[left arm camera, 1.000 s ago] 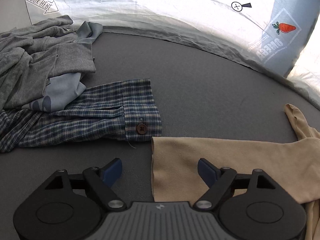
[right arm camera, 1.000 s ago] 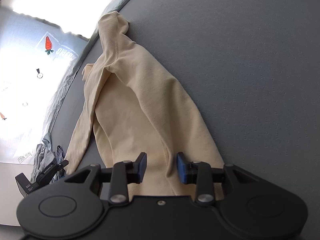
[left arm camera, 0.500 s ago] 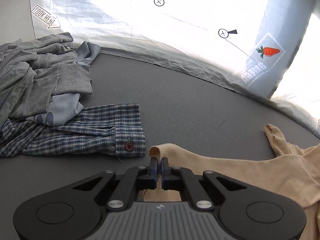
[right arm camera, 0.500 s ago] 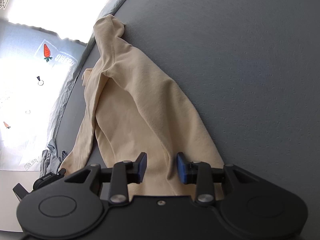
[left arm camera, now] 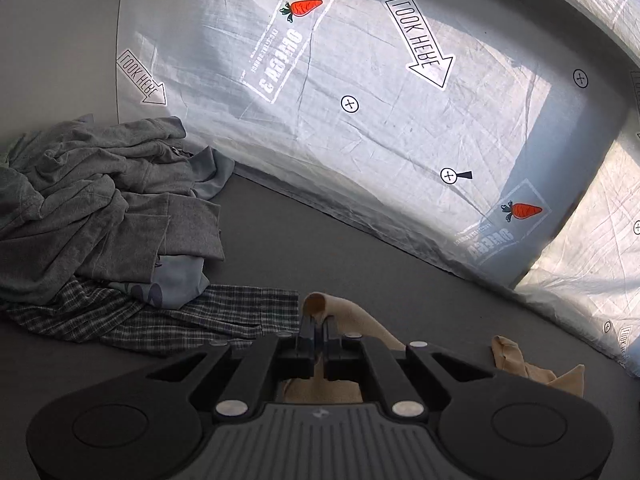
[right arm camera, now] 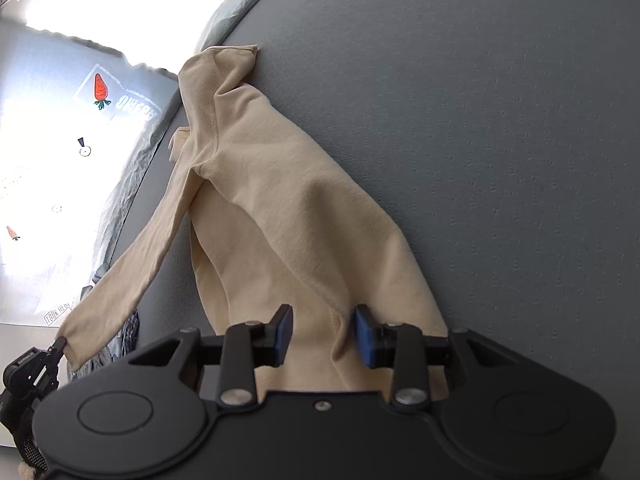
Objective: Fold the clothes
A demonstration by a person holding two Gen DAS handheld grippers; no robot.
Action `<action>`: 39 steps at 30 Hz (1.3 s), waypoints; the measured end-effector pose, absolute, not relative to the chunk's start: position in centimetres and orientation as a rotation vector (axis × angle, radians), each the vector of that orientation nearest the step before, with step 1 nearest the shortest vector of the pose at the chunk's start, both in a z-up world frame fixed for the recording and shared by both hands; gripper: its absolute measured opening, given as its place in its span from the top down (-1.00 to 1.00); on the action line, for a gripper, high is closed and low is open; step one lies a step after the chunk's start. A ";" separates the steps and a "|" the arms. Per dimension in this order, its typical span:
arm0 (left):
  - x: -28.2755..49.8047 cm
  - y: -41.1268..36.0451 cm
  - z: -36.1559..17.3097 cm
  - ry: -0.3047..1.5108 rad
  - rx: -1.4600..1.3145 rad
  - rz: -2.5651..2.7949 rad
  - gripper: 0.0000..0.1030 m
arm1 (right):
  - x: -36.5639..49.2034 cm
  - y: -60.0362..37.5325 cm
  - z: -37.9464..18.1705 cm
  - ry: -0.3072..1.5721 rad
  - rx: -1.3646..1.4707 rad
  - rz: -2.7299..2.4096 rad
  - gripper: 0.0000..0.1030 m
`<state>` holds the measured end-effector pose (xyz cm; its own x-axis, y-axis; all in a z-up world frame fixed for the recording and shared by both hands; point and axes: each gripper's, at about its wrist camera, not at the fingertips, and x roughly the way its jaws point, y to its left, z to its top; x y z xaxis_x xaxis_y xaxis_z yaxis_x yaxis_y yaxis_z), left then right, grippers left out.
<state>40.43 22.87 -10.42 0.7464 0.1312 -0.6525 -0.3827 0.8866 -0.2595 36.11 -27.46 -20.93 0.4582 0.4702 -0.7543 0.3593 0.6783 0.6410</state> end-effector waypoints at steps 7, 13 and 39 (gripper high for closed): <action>39.2 18.5 -10.7 0.697 -0.458 0.096 0.93 | 35.1 -28.6 -19.8 1.095 0.913 0.110 0.13; 38.2 8.5 -11.8 0.807 -0.366 -0.201 0.90 | 34.4 -30.1 -19.1 1.007 1.028 0.145 0.12; 35.6 6.5 -20.8 1.220 -0.519 -0.197 -0.90 | 42.6 -19.4 -18.8 1.026 0.638 0.438 0.31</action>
<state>35.64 6.51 -20.75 0.3442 -0.4152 -0.8421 -0.1286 0.8676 -0.4803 42.62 -19.41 -18.79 0.4586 0.6116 -0.6447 -0.0420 0.7396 0.6717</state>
